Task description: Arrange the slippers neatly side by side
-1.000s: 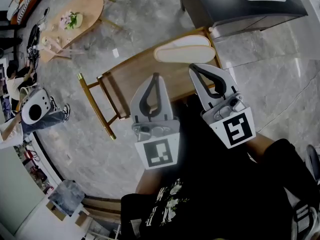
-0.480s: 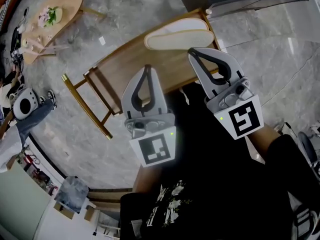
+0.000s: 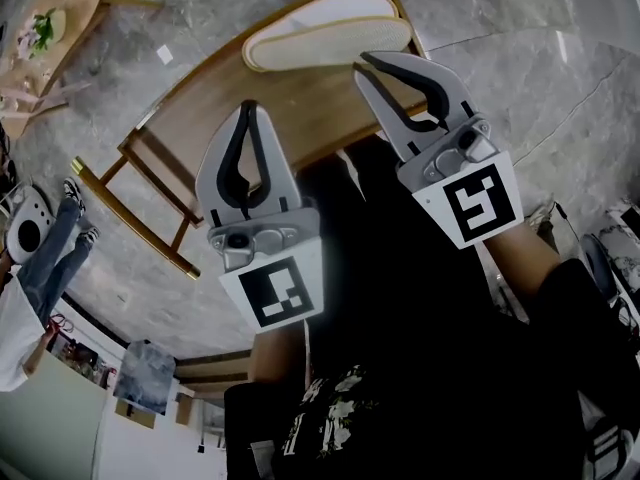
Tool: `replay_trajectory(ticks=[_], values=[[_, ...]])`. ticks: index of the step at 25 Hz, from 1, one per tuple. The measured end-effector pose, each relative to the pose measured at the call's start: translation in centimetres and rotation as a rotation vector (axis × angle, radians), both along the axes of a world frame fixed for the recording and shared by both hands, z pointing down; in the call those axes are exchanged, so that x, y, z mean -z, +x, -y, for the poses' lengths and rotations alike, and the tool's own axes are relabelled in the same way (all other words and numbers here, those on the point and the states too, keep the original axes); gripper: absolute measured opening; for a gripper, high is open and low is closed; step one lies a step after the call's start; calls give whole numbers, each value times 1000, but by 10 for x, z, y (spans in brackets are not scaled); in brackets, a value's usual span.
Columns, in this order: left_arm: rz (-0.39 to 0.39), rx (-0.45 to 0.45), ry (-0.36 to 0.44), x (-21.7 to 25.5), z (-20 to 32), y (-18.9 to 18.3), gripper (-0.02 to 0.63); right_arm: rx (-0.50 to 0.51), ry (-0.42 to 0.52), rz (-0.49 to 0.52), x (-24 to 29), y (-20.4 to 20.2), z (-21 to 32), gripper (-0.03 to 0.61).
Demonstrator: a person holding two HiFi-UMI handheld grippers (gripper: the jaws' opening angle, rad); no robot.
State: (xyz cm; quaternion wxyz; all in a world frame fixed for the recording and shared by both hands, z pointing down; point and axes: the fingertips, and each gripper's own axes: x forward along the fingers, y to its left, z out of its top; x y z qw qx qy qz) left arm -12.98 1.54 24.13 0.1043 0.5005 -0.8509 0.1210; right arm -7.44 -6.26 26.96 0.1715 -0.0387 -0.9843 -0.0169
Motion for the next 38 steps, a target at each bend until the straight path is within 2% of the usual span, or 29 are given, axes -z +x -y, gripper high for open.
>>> replay_trajectory(ticks=[4,10,15,21,25,29,36,37,38], values=[[-21,-8,-23,-14,7,1,2,-18,18,-53,-22,5,18,5],[-48,-24,-44,-32,14,0,2,4,18,-157,-67,-1,34,102],[-66,-23,-60,-40,14,0,2,47,33,-209,-95,-11,40,125],[-71,-32,-69,-46,12,3,2,313,76,-281,-119,-30,35,140],[-84,-11,-73,-51,10,0,2,437,110,-314,-128,-44,34,140],[-94,-2,-79,-52,11,-2,2,559,103,-415,-145,-50,29,140],[-99,22,-81,-56,8,-3,2,667,107,-532,-171,-51,19,140],[-95,26,-79,-55,8,-4,2,672,104,-543,-173,-50,18,134],[-91,28,-77,-54,7,-4,2,676,99,-553,-175,-50,17,100]])
